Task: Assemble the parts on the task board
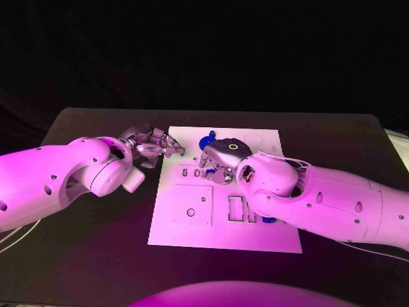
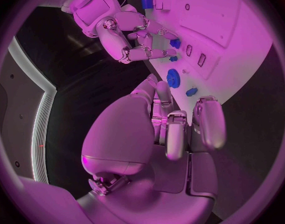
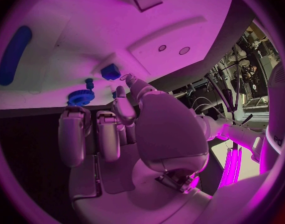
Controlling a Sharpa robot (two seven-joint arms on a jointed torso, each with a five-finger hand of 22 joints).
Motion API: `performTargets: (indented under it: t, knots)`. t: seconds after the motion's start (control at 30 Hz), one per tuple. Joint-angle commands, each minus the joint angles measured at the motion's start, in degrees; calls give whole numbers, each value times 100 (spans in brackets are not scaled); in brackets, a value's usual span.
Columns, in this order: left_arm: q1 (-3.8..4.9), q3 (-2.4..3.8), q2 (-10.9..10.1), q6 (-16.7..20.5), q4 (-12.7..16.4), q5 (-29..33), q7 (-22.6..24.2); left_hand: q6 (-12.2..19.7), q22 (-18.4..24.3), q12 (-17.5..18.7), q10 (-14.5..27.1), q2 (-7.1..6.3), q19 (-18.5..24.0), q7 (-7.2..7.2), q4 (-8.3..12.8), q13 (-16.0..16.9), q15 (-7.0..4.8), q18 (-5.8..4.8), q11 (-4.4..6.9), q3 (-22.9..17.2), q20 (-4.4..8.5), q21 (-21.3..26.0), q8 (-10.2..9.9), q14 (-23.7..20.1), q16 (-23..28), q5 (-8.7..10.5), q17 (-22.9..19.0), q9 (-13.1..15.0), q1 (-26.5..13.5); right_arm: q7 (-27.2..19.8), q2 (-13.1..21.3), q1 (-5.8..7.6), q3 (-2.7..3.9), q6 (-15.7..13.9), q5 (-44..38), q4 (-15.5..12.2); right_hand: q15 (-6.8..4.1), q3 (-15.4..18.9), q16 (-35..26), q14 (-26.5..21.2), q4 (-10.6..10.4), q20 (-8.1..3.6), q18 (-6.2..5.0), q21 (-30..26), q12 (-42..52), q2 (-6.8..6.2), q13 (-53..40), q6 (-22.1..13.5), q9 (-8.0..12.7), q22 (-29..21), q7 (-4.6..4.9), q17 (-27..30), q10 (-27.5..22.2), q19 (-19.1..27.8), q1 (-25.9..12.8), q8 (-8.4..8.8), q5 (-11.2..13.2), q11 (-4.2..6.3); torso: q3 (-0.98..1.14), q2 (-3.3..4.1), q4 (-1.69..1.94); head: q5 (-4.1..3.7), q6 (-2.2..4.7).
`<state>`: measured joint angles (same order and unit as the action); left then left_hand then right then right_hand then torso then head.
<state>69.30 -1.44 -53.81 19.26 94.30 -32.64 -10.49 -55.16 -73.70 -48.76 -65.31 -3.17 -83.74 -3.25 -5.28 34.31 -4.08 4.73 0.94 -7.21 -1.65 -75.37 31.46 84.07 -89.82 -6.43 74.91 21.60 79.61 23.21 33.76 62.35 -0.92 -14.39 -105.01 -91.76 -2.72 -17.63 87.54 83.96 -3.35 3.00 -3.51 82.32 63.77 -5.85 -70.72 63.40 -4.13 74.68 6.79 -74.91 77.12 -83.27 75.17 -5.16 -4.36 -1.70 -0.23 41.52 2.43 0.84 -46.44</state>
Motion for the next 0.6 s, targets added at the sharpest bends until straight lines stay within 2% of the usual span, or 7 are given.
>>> performTargets:
  t: [0.03, 0.13, 0.33, 0.6]
  knots:
    - [8, 5, 3, -46, -6, 55, 62, 21, 7, 18, 23, 9, 1, -10, 7, -6, -39, -71, -3, -34, -5, 30, 4, 593, -18, -22, 1509, -6, 65, -131, 103, -20, 4, -567, 10, -131, 39, 16, -33, 523, -44, 55, 29, -21, -29, -25, 7, -65, 13, -3, 6, -1172, -37, 7, -77, 54, 47, -18, 1, 1, -2, 4, 7]
    - [7, 5, 2, -52, -15, 66, 63, 21, 7, 18, 23, 9, 1, -10, 7, -6, -39, -71, -3, -34, -5, 30, 4, 593, -18, -22, 1509, -6, 65, -177, 250, -28, 14, -573, 80, -266, 47, 23, -35, 523, -52, 64, 26, -28, -37, -58, 12, -96, 20, -14, 15, -1171, -43, 11, -80, 78, 62, -27, 1, 1, -7, 5, 2]
    - [7, 4, 0, -55, -23, 77, 64, 29, -10, 33, 33, 4, -5, -16, 8, -18, -35, -75, -9, -40, -7, 16, -2, 593, -18, -20, 1509, -17, 64, -211, 532, -31, 35, -250, 152, -482, 53, 7, -39, 522, -37, 74, 24, -33, -53, -86, 22, -89, 17, -22, 11, -1167, -55, 16, -33, 84, 55, -26, -2, -4, -11, 1, -2]
    - [7, 4, 10, -56, -32, 125, 70, 29, -10, 33, 33, 4, -5, -16, 8, -18, -35, -75, -9, -40, -7, 16, -2, 593, -18, -20, 1509, -17, 64, -126, 585, -39, 37, 49, 98, -459, 51, -12, -38, 522, -35, 78, 20, -42, -85, -75, 44, -70, 13, -36, 5, -1169, -73, 23, -9, 78, 45, -23, 1, -4, -2, -15, 2]
